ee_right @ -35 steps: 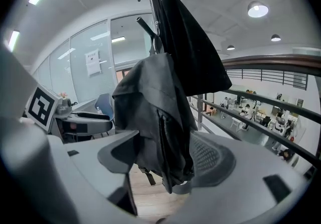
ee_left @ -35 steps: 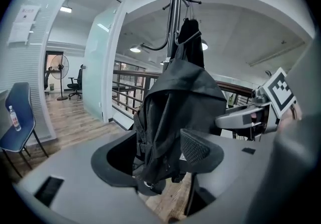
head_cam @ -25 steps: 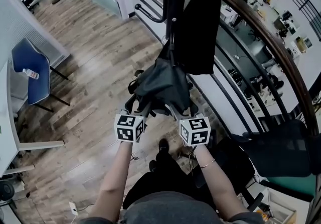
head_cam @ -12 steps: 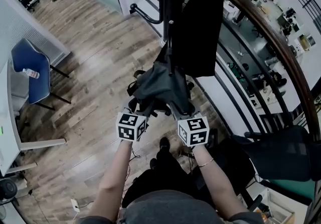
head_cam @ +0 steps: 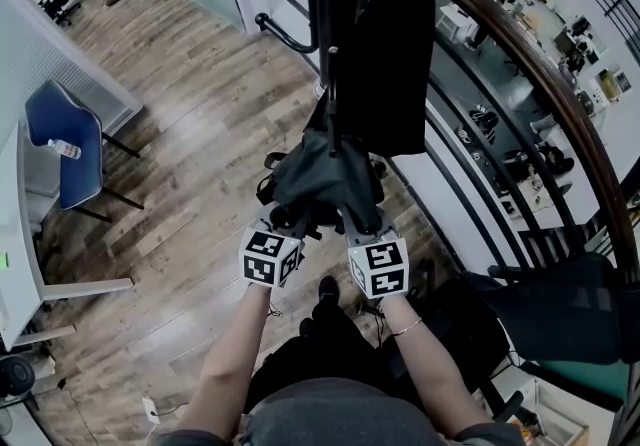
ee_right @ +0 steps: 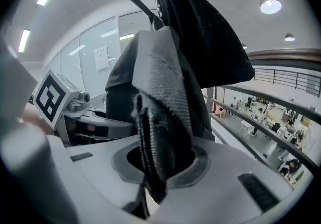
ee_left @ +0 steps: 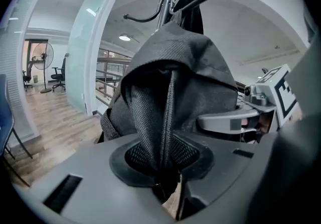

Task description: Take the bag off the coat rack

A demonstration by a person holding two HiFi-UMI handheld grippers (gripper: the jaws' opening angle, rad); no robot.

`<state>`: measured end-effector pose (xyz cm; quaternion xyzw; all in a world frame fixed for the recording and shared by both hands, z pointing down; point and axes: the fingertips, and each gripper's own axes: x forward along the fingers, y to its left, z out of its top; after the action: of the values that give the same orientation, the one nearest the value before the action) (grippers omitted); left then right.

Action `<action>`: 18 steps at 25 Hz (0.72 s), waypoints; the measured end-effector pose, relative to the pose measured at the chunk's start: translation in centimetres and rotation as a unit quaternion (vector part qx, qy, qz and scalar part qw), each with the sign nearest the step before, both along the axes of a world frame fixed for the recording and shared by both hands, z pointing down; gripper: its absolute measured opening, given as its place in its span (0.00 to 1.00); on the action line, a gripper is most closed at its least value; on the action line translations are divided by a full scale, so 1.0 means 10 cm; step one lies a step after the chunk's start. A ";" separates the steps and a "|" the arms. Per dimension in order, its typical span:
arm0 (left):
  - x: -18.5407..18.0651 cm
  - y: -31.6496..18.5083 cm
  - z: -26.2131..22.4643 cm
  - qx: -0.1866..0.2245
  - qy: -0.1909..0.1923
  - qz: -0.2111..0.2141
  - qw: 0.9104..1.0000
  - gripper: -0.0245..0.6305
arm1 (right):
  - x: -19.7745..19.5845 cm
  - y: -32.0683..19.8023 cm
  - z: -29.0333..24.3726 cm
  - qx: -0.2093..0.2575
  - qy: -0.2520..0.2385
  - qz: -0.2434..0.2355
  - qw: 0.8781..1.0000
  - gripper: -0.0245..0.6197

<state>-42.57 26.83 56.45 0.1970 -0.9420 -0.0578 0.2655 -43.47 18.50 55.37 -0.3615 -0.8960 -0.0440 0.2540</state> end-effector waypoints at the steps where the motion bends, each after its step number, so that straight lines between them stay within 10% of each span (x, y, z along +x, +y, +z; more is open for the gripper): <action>1: 0.01 -0.03 -0.01 0.000 0.003 0.000 1.000 0.19 | 0.01 -0.01 -0.01 0.006 -0.005 -0.001 1.000 0.11; 18: 0.37 -0.02 -0.30 -0.017 0.010 -0.011 1.000 0.11 | 0.28 0.08 -0.30 0.021 -0.046 -0.046 0.998 0.09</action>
<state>-38.87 26.59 53.43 0.1815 -0.9423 -0.0465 0.2775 -40.67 19.34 52.38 -0.3946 -0.8881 -0.0910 0.2176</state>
